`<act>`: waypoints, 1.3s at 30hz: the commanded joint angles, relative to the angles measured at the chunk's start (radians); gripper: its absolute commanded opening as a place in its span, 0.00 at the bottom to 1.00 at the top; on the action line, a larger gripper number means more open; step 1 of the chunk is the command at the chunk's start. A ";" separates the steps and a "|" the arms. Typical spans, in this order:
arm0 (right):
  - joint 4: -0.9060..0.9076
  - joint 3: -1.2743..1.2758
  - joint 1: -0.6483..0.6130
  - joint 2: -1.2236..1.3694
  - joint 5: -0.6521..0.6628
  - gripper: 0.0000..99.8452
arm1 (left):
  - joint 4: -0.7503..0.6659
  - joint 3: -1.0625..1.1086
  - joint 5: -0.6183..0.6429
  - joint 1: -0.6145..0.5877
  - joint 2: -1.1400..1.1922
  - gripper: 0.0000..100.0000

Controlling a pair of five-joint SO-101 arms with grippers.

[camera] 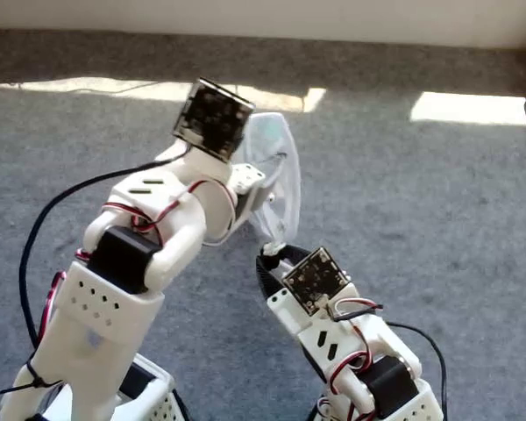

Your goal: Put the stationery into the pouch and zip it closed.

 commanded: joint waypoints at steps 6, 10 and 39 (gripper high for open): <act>-0.001 -0.012 0.047 -0.015 0.014 0.01 | -0.015 -0.007 -0.077 0.113 -0.015 0.20; -0.002 -0.012 0.045 -0.015 0.064 0.01 | -0.015 -0.015 -0.101 0.113 -0.015 0.20; -0.002 -0.015 0.050 -0.015 0.074 0.01 | 0.245 -0.199 -0.095 0.130 -0.183 0.20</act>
